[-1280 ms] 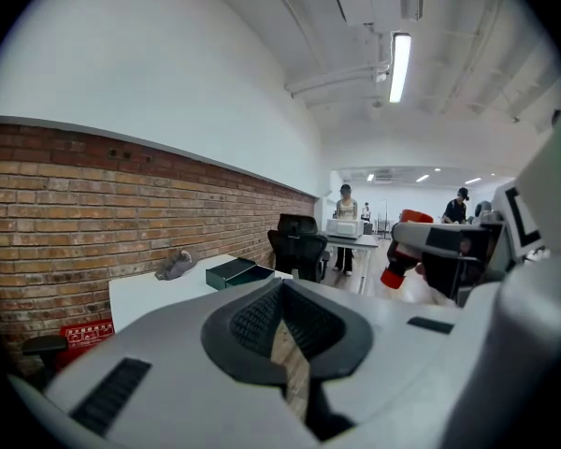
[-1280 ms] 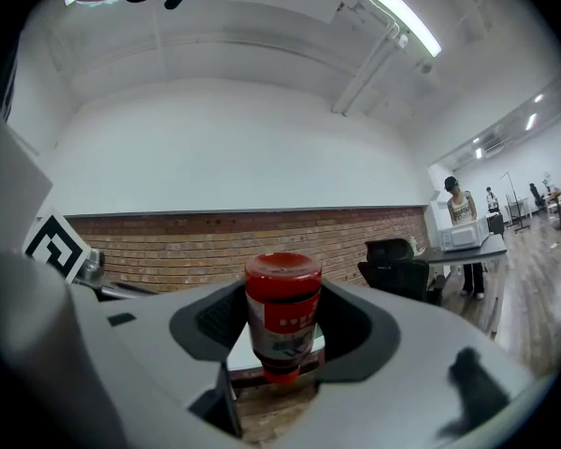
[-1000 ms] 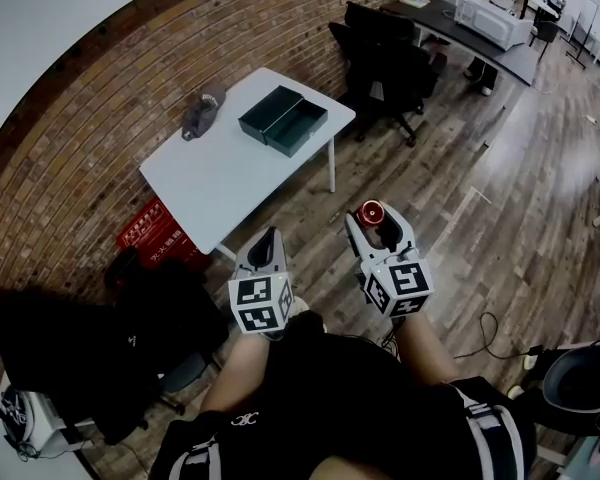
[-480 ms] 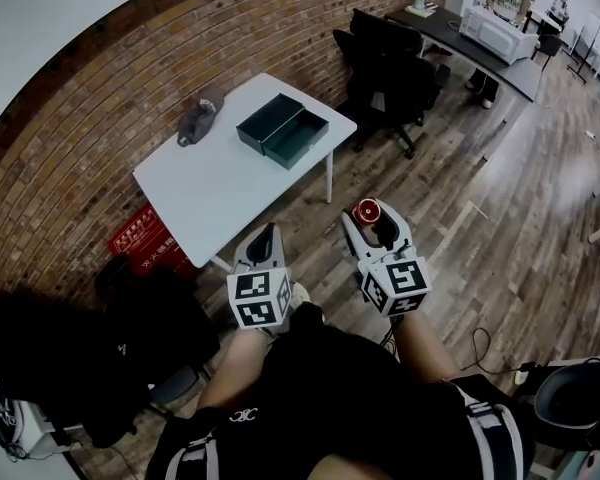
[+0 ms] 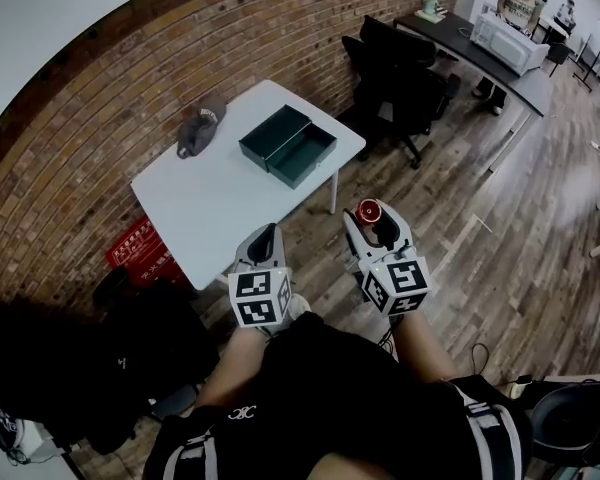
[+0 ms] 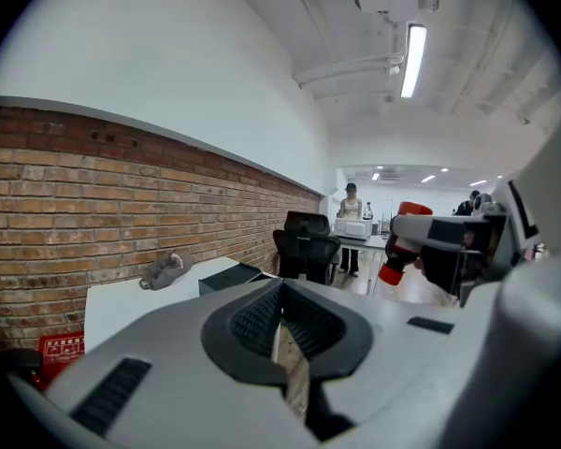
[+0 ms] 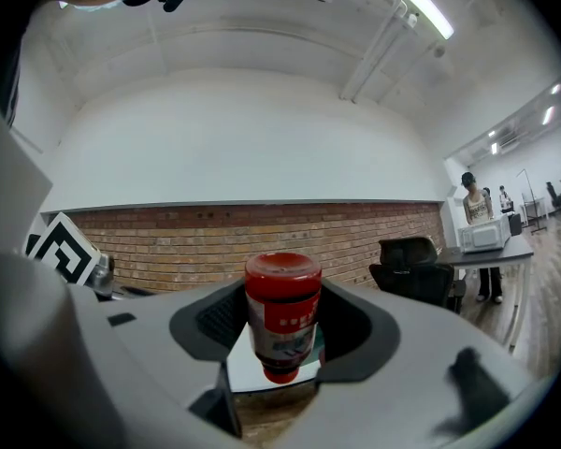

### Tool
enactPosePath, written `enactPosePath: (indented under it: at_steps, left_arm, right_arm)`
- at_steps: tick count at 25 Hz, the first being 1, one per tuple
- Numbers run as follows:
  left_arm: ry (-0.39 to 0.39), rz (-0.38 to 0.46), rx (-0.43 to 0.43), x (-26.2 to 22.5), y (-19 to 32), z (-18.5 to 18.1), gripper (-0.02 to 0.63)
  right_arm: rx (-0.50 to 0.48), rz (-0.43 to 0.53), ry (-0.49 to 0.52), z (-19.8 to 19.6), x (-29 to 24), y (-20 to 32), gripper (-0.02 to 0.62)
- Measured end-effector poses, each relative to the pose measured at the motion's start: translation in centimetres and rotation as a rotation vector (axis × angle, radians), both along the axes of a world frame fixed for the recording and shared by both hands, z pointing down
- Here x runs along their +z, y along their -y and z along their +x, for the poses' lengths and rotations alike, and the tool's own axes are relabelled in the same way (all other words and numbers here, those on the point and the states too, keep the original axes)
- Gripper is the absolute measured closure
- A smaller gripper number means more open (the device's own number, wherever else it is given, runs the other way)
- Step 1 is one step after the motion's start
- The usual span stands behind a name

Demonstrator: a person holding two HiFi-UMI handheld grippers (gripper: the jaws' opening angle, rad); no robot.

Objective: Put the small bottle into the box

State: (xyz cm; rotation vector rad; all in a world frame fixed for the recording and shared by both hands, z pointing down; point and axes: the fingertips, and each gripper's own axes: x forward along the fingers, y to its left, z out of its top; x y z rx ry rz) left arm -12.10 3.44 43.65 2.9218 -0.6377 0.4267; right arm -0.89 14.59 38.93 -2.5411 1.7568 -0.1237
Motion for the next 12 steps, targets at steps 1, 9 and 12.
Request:
enactPosePath:
  at_steps: [1, 9, 12]
  left_arm:
    - [0.002, -0.001, 0.0, 0.0, 0.9, 0.5, 0.594]
    - [-0.003, -0.02, 0.011, -0.1, 7.5, 3.7, 0.594]
    - [-0.008, -0.041, 0.01, 0.1, 10.4, 4.4, 0.594]
  right_arm:
    - [0.0, 0.002, 0.0, 0.5, -0.1, 0.8, 0.374]
    - [-0.002, -0.014, 0.004, 3.6, -0.7, 7.8, 0.374]
    - [-0.015, -0.023, 0.002, 4.1, -1.0, 10.8, 0.374]
